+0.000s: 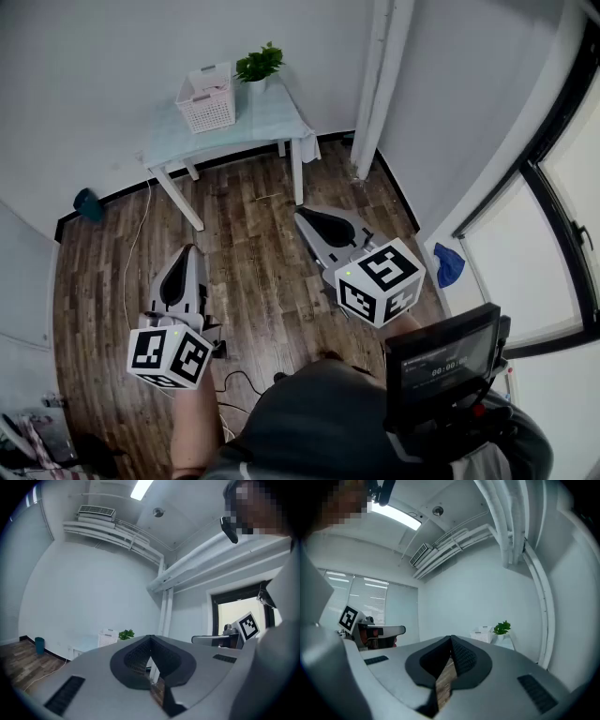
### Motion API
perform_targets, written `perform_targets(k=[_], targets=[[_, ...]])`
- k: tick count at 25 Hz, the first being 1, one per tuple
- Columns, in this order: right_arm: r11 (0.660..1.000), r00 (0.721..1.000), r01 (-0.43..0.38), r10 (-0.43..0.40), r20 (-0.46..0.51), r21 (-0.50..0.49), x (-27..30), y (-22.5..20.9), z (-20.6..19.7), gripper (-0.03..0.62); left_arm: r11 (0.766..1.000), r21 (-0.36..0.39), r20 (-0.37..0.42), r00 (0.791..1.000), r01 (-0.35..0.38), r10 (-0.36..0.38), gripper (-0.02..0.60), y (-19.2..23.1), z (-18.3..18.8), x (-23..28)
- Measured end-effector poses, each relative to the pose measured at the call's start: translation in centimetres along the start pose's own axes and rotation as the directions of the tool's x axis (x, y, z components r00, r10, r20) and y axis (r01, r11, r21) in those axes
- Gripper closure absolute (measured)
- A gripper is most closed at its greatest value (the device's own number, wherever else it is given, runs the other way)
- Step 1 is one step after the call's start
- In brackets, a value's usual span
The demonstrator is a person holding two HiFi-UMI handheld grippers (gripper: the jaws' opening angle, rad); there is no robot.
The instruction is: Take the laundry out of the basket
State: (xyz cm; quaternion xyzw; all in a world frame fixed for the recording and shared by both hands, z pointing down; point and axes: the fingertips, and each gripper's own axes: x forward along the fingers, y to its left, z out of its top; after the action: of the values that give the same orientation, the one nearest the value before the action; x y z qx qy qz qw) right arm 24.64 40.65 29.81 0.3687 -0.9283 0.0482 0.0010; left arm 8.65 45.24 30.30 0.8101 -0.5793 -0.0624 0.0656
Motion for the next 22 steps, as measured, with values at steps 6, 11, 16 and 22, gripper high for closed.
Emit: perform_targets(k=[6,11,16,22], targets=[[1.0,1.0,-0.001,0.001,-0.008,-0.007,0.2,0.1,-0.1,0.576,1.0,0.009,0.002,1.0,-0.013,0.012,0.58,0.3,0.0,-0.1],[1.0,1.0,-0.019,0.019,-0.003,-0.014,0.2,0.5,-0.1,0.574,1.0,0.008,-0.007,1.0,-0.019,0.019,0.58,0.2,-0.4,-0.3],[0.999,1.0,-0.029,0.029,0.001,-0.024,0.6,1.4,0.3,0.574,1.0,0.014,-0.015,0.999,-0.027,0.028,0.58,0.5,-0.3,-0.7],[0.999,1.0,-0.023,0.023,-0.003,-0.031,2.6,3.6,-0.3,0.574,0.999,0.018,-0.01,1.0,-0.028,0.028,0.58,3.1,-0.5,-2.0]])
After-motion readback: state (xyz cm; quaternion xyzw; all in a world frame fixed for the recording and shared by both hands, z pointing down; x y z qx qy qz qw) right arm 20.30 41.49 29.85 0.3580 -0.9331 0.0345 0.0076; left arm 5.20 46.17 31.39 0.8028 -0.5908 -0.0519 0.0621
